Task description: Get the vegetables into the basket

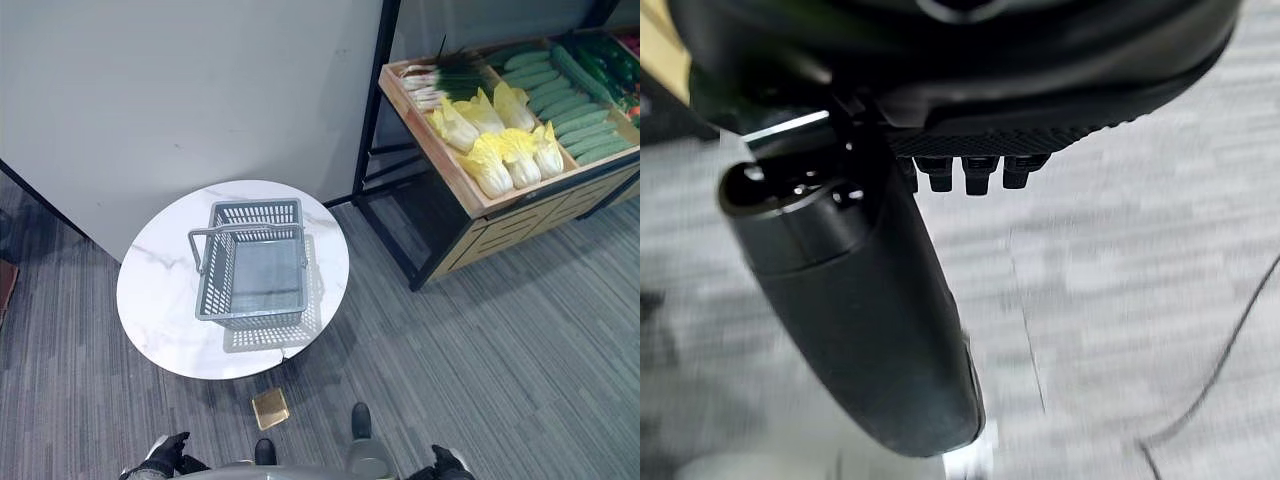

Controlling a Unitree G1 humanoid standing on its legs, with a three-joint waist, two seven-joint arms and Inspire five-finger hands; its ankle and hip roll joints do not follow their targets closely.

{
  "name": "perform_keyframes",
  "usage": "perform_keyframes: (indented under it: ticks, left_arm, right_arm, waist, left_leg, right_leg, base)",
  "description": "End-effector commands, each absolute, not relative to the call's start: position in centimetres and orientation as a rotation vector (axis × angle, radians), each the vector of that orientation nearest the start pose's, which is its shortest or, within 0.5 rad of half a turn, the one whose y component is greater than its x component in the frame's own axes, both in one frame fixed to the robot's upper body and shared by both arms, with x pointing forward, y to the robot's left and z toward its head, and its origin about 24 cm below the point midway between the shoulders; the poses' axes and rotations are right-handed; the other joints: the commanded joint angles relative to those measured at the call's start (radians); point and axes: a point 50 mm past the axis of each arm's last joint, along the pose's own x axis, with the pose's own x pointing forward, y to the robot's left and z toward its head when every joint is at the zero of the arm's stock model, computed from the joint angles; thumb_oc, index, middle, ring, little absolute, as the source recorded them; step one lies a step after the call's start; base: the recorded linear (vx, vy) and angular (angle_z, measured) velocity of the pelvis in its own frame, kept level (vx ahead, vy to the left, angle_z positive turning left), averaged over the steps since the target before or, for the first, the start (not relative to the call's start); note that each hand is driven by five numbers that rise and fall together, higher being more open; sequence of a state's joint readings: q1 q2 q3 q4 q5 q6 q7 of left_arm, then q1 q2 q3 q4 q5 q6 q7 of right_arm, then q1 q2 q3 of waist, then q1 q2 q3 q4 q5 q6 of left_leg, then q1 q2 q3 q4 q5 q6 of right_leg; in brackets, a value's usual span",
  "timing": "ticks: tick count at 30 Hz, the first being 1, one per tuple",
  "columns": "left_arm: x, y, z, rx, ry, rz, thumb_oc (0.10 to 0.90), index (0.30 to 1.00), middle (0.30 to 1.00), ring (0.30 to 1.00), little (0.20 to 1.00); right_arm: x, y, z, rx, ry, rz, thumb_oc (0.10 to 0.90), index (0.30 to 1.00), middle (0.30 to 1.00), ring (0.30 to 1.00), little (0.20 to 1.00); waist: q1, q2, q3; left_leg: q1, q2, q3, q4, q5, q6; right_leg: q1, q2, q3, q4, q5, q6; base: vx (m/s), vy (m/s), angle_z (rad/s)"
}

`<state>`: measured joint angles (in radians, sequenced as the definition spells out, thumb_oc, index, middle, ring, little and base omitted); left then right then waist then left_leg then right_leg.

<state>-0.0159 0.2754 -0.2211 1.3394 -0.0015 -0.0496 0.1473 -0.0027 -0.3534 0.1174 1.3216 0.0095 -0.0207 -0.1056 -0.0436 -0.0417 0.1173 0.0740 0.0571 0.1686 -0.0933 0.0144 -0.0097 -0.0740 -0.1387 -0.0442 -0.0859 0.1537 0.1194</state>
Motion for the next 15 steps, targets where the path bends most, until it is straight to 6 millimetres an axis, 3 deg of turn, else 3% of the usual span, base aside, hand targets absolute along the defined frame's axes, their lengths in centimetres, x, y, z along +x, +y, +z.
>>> perform_keyframes:
  ticks: [1, 2, 4, 6, 8, 9, 10, 12, 13, 15]
  left_arm:
    - [8.3, 26.3, -15.6, 0.468, 1.235, 0.158, 0.9, 1.0, 1.0, 1.0, 1.0]
    - [8.2, 26.2, -15.7, 0.453, 1.232, 0.161, 0.9, 1.0, 1.0, 1.0, 1.0]
    - [8.4, 26.0, -15.6, 0.439, 1.215, 0.172, 0.9, 1.0, 1.0, 1.0, 1.0]
    - [8.6, 26.0, -15.6, 0.436, 1.207, 0.196, 0.9, 1.0, 1.0, 1.0, 1.0]
    - [8.7, 26.0, -15.5, 0.43, 1.2, 0.21, 0.9, 1.0, 1.0, 1.0, 1.0]
    - [8.7, 26.0, -15.6, 0.43, 1.2, 0.21, 0.9, 1.0, 1.0, 1.0, 1.0]
    - [8.6, 26.0, -15.6, 0.436, 1.208, 0.207, 0.9, 1.0, 1.0, 1.0, 1.0]
    - [8.5, 25.9, -15.7, 0.439, 1.217, 0.195, 0.9, 1.0, 1.0, 1.0, 1.0]
    - [8.5, 25.9, -15.7, 0.439, 1.217, 0.196, 0.9, 1.0, 1.0, 1.0, 1.0]
    - [8.3, 25.5, -15.8, 0.438, 1.235, 0.167, 0.9, 1.0, 1.0, 1.0, 1.0]
  right_arm:
    - [13.6, -35.5, -9.6, -0.547, 1.014, -0.488, 0.9, 1.0, 1.0, 1.0, 1.0]
    - [16.3, -37.0, -7.1, -0.599, 0.88, -0.535, 0.9, 1.0, 1.0, 1.0, 1.0]
    - [20.1, -37.7, -3.2, -0.765, 0.669, -0.499, 0.9, 1.0, 1.0, 1.0, 1.0]
    - [24.2, -37.0, 2.4, -0.917, 0.378, -0.457, 0.9, 1.0, 1.0, 1.0, 1.0]
    - [26.0, -36.0, 5.9, -1.025, 0.202, -0.416, 0.9, 1.0, 1.0, 1.0, 1.0]
    - [26.0, -36.0, 6.0, -1.026, 0.202, -0.417, 0.9, 1.0, 1.0, 1.0, 1.0]
    - [28.2, -34.0, 10.1, -1.13, 0.002, -0.345, 0.9, 1.0, 1.0, 1.0, 1.0]
    - [29.7, -32.1, 12.2, -1.175, -0.104, -0.272, 0.9, 1.0, 1.0, 1.0, 1.0]
    - [29.7, -32.1, 12.2, -1.176, -0.105, -0.272, 0.9, 1.0, 1.0, 1.0, 1.0]
    - [32.3, -27.5, 15.2, -1.167, -0.274, -0.12, 0.9, 1.0, 1.0, 1.0, 1.0]
  waist:
    - [0.009, -0.014, 0.016]
    - [0.014, -0.012, 0.018]
    - [0.017, -0.013, 0.015]
    - [0.021, -0.014, 0.012]
    - [0.027, -0.018, 0.006]
    - [0.027, -0.018, 0.006]
    - [0.039, -0.022, 0.0]
    - [0.048, -0.023, -0.004]
    - [0.047, -0.023, -0.004]
    - [0.07, -0.025, -0.01]
  left_leg:
    - [-0.01, 0.035, 0.003, 0.006, -0.006, -0.069]
    - [-0.005, 0.038, 0.005, 0.006, -0.008, -0.072]
    - [-0.012, 0.04, 0.006, 0.006, -0.003, -0.076]
    - [-0.009, 0.045, 0.007, 0.006, -0.003, -0.08]
    - [-0.007, 0.047, 0.004, 0.006, -0.002, -0.082]
    - [-0.006, 0.047, 0.004, 0.006, -0.002, -0.082]
    - [-0.006, 0.051, -0.002, 0.006, -0.002, -0.084]
    - [-0.006, 0.053, -0.01, 0.006, -0.002, -0.085]
    - [-0.006, 0.053, -0.01, 0.006, -0.002, -0.085]
    - [-0.008, 0.055, -0.021, 0.006, -0.001, -0.086]
  right_leg:
    - [0.029, -0.063, -0.002, 0.011, 0.014, 0.076]
    - [0.035, -0.062, -0.004, 0.004, 0.017, 0.079]
    - [0.029, -0.063, -0.005, -0.001, 0.022, 0.08]
    - [0.034, -0.06, -0.006, -0.001, 0.018, 0.08]
    - [0.04, -0.059, -0.013, -0.001, 0.015, 0.079]
    - [0.04, -0.059, -0.014, -0.001, 0.015, 0.079]
    - [0.048, -0.058, -0.021, -0.001, 0.011, 0.077]
    - [0.055, -0.055, -0.028, -0.001, 0.007, 0.075]
    - [0.055, -0.055, -0.028, -0.001, 0.007, 0.075]
    - [0.063, -0.054, -0.039, -0.001, 0.002, 0.071]
  base:
    - [0.0, 0.0, 0.0]
    - [0.0, 0.0, 0.0]
    - [0.0, -0.015, -0.04]
    - [0.02, -0.023, -0.06]
    - [0.02, -0.015, -0.02]
    - [0.04, -0.036, 0.02]
    - [0.05, -0.038, 0.05]
    - [0.04, -0.032, 0.14]
    - [0.05, -0.021, 0.2]
    - [0.06, -0.018, 0.14]
